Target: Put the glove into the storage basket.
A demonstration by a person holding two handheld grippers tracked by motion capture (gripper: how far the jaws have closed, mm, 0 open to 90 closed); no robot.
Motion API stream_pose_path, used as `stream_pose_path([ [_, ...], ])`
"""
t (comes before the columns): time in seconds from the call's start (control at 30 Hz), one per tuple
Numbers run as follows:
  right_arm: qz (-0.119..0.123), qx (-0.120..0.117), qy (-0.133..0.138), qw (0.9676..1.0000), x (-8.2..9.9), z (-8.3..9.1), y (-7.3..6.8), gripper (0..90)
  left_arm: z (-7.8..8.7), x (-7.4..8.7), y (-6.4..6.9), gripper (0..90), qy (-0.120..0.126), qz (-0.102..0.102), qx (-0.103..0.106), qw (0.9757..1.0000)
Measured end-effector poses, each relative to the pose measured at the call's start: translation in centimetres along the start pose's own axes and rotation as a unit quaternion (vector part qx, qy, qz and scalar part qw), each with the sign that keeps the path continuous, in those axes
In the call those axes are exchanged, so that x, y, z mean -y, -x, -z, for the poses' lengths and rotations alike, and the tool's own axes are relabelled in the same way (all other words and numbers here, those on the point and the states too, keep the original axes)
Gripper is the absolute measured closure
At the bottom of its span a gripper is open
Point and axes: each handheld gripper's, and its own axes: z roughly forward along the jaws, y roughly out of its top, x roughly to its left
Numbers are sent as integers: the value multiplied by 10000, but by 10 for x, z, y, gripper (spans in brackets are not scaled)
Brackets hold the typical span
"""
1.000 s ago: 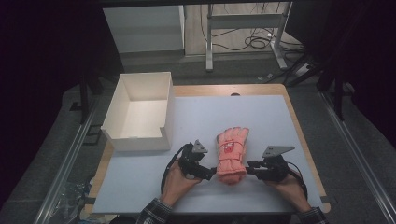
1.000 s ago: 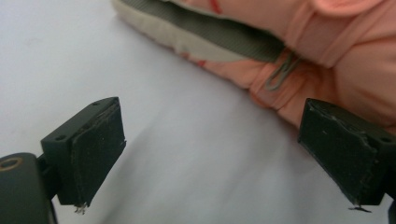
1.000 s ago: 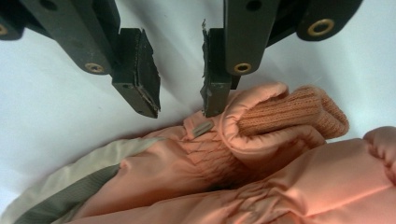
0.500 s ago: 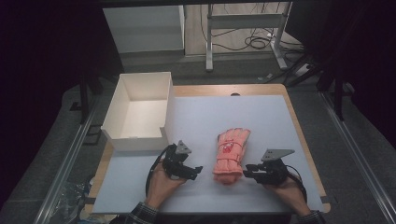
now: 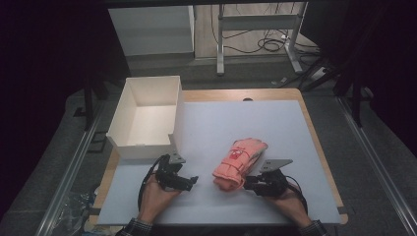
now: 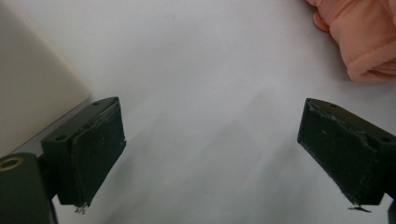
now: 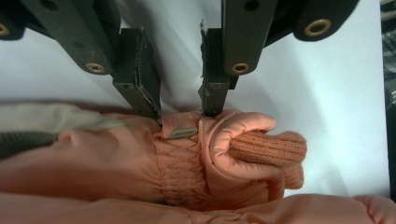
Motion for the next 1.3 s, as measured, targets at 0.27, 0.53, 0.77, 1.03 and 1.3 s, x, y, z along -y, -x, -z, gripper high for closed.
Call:
stream_pose_path([
  [0.27, 113, 64, 9, 9999, -8, -11, -5, 654, 0, 6, -6, 66, -33, 123, 117, 9999],
  [0.53, 132, 367, -1, 9992, 0, 3, -1, 576, 7, -6, -5, 62, -44, 44, 425, 9991],
  [0.77, -29, 782, 85, 9969, 10, 20, 14, 500, 14, -25, -1, 51, -48, -62, 653, 9978],
  [1.03, -232, 1216, 184, 9921, 19, 40, 30, 394, 18, -47, 2, 46, -120, -153, 697, 9974],
  [1.3, -470, 1746, 117, 9834, 29, 55, 49, 305, 19, -72, 10, 35, -208, -224, 847, 9959],
])
